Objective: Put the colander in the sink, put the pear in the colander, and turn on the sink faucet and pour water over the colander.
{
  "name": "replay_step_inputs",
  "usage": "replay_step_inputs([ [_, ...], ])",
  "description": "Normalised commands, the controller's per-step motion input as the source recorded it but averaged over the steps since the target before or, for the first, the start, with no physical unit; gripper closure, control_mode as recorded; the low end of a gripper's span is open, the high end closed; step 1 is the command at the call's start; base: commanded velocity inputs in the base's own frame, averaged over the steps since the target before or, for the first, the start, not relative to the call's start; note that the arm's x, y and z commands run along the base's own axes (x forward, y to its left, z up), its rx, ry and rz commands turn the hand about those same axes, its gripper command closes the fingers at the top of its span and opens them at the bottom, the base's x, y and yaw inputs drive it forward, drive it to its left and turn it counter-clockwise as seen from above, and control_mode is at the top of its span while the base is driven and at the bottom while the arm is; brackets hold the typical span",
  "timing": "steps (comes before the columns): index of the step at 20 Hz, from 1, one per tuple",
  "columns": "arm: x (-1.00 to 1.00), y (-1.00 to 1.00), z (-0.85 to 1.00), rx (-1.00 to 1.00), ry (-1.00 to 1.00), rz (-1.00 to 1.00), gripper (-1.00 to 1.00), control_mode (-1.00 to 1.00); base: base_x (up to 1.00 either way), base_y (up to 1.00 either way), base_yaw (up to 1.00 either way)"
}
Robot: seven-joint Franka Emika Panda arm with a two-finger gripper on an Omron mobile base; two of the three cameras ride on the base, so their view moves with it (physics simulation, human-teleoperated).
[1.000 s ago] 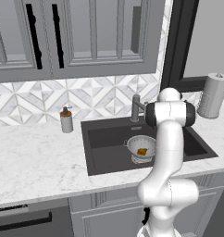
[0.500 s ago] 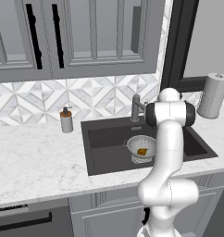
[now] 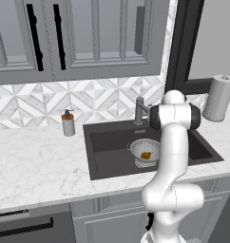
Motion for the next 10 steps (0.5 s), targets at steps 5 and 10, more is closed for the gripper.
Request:
replay_step_inputs([
  [5,0.0,0.11,0.0,0.0,0.0,0.0,-1.0,-1.0,0.0,0.0,0.0],
  [10,0.01,0.06,0.0,0.0,0.0,0.0,-1.0,-1.0,0.0,0.0,0.0],
])
